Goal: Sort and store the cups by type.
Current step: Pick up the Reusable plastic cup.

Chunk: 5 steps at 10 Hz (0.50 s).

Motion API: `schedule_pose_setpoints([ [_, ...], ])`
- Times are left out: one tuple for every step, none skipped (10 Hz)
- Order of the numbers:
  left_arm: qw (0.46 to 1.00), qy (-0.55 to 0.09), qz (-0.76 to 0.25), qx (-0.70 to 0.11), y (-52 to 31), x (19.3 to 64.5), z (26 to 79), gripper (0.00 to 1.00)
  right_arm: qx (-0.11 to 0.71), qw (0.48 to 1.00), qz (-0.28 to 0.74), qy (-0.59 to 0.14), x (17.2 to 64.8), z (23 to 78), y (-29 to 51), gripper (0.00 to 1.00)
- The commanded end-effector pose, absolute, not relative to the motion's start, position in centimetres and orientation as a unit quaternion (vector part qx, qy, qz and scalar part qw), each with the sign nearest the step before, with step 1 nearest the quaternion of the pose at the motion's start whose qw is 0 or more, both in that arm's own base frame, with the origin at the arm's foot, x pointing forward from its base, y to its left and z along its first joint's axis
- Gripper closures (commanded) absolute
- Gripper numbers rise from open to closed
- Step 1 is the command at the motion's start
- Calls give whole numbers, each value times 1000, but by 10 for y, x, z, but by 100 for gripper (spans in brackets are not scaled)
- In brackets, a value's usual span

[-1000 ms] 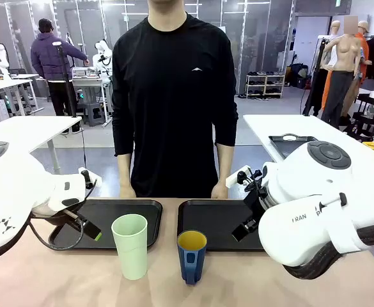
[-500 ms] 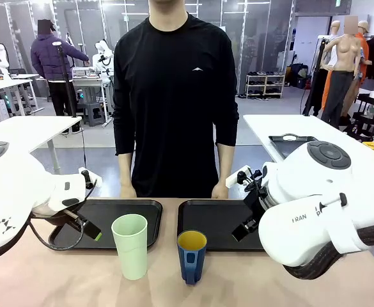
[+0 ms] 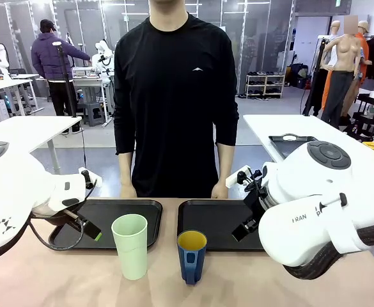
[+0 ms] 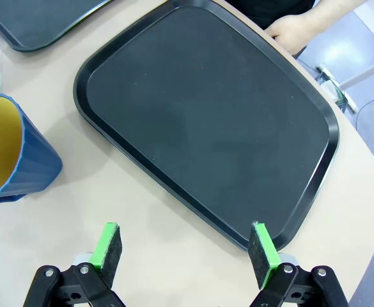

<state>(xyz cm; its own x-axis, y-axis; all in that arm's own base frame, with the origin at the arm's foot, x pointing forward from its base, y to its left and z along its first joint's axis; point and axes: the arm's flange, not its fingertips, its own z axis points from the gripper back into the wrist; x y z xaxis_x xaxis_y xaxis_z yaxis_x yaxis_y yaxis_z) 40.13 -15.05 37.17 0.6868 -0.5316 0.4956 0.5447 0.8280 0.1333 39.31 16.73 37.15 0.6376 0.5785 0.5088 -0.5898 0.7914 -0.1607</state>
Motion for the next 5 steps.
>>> schedule_pose_setpoints([
  [918,-266,-293,-12,-150,401,372,0,11,905,322,-277,393,371,167,0],
  [918,-266,-293,-12,-150,401,372,0,11,905,322,-277,393,371,167,0],
  [918,-266,-293,-12,-150,401,372,0,11,905,322,-277,393,371,167,0],
  [918,-266,-293,-12,-150,401,372,0,11,905,322,-277,393,371,167,0],
  [918,-266,-293,-12,-150,401,372,0,11,905,322,-277,393,371,167,0],
])
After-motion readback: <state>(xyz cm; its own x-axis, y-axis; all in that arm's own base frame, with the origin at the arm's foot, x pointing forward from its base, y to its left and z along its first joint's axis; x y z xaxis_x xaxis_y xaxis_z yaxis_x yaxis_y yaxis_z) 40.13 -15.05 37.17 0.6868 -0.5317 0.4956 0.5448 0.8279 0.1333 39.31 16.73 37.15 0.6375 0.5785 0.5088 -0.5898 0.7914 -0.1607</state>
